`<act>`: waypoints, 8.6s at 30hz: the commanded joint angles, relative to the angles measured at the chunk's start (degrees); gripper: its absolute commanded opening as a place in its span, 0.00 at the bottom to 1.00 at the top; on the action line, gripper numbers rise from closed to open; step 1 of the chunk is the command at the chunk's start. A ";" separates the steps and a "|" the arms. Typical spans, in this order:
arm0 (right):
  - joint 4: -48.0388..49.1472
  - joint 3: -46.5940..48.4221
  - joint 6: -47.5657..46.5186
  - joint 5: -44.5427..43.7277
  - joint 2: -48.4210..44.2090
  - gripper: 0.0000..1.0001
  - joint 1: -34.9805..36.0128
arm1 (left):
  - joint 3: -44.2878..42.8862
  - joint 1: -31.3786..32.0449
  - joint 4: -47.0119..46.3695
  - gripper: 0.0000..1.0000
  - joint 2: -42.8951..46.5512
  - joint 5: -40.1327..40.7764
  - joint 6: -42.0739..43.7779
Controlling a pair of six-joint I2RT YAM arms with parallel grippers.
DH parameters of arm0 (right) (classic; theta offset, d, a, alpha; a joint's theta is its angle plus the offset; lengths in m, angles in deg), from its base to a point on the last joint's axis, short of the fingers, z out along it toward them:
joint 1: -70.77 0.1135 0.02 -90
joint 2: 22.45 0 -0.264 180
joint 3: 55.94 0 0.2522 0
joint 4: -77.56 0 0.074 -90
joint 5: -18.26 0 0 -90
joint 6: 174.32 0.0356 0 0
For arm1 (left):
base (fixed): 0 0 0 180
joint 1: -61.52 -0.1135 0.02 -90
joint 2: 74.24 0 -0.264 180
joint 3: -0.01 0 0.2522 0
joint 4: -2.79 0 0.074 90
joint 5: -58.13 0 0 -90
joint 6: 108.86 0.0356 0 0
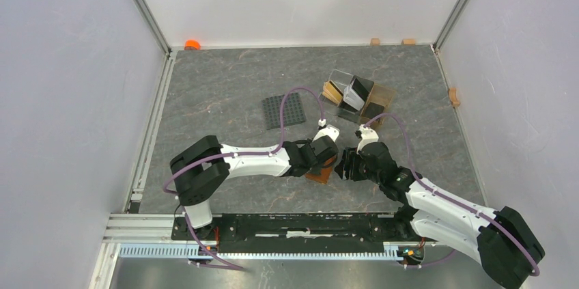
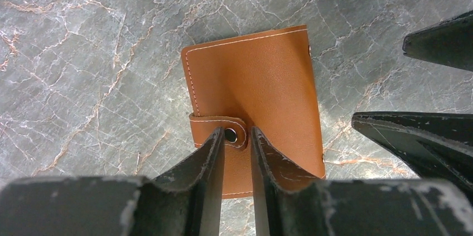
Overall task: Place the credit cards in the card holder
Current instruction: Close the card holder at the center of the board.
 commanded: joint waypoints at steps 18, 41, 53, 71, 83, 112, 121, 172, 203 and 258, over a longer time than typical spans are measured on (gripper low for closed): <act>2.56 0.00 0.16 1.09 0.53 0.62 0.13 | 0.74 0.05 -0.67 0.27 4.03 -0.21 -2.47; 2.67 -0.13 0.19 1.27 0.02 0.61 0.13 | 0.30 0.10 0.82 0.04 4.90 -0.10 -3.25; 3.00 -0.28 0.02 1.45 0.66 0.62 0.13 | -0.08 -0.06 0.91 0.27 3.24 -1.18 -1.06; 3.02 -1.13 0.24 1.76 0.94 0.61 0.13 | -1.52 0.16 0.24 0.32 0.50 3.06 3.41; 4.67 -1.51 0.39 2.02 0.97 0.61 0.13 | -2.08 0.14 0.12 0.35 -1.31 2.91 4.35; 4.73 -1.34 0.11 2.16 1.31 0.61 0.12 | -0.76 0.16 -1.22 0.13 1.87 2.03 1.72; 4.93 -1.19 -0.13 2.33 1.78 0.61 0.13 | 0.32 -1.55 -0.77 0.02 3.96 -2.58 -3.74; 14.01 -8.11 -10.72 2.15 -8.49 0.70 0.09 | 24.00 -13.47 -26.95 0.05 15.24 -31.08 -18.81; 41.67 -5.44 -21.52 10.14 12.70 0.46 12.24 | 29.37 -15.88 -34.33 0.50 16.02 -31.33 -22.19; 49.62 -2.43 -21.57 10.67 32.60 0.31 16.48 | 29.33 -15.00 -25.10 0.35 18.03 -28.61 -26.76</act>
